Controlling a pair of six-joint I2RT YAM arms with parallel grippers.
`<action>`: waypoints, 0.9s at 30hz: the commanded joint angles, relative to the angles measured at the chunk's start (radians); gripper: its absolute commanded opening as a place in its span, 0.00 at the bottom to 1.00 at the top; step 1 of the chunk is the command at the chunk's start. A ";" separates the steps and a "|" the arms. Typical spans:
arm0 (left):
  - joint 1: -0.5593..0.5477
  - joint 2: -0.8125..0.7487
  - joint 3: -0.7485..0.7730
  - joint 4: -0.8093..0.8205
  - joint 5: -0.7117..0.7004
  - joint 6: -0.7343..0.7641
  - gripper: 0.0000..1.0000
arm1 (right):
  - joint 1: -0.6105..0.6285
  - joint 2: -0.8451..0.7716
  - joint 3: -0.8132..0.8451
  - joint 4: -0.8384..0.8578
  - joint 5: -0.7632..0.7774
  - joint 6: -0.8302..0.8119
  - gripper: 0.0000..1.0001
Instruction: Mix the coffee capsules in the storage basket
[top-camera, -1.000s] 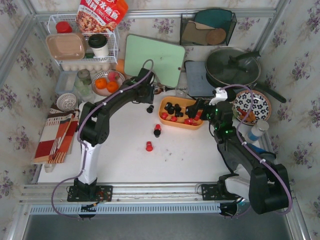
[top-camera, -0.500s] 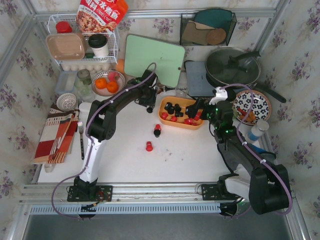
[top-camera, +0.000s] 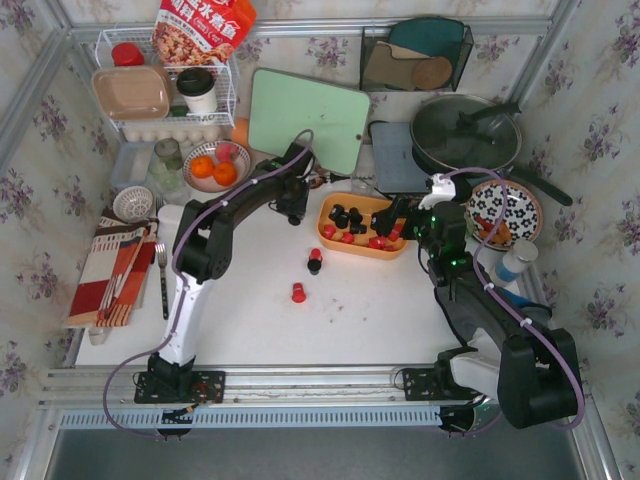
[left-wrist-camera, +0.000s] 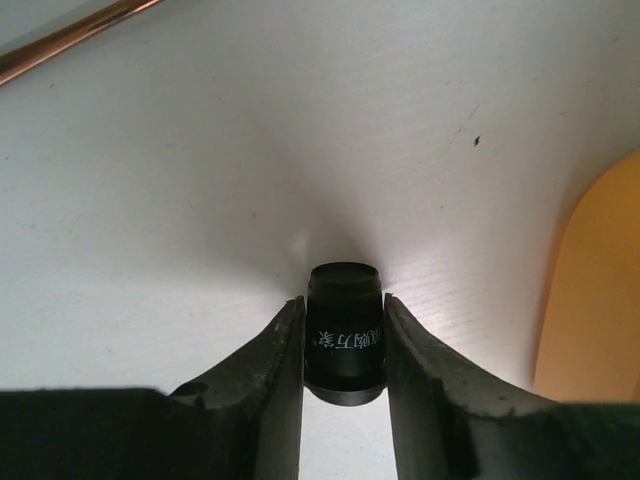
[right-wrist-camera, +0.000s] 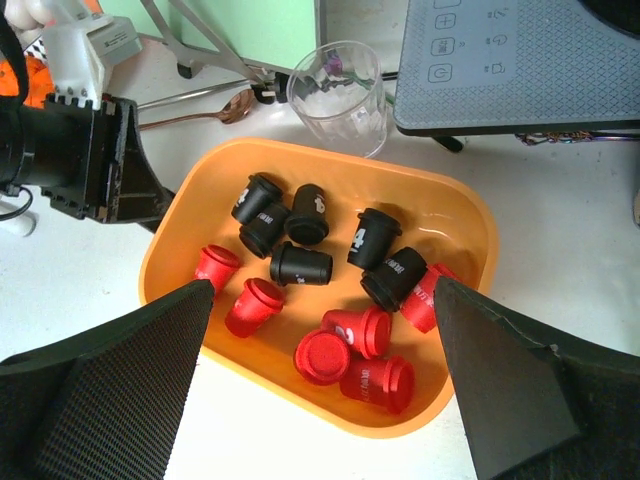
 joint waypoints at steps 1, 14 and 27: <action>0.000 -0.052 -0.052 0.040 -0.046 0.011 0.31 | 0.001 -0.003 0.002 0.013 0.013 0.003 1.00; -0.118 -0.324 -0.245 0.375 0.006 0.073 0.30 | 0.000 -0.006 0.002 0.010 0.016 0.003 1.00; -0.224 -0.230 -0.247 0.600 0.098 0.015 0.30 | 0.001 -0.009 0.003 0.007 0.023 0.007 1.00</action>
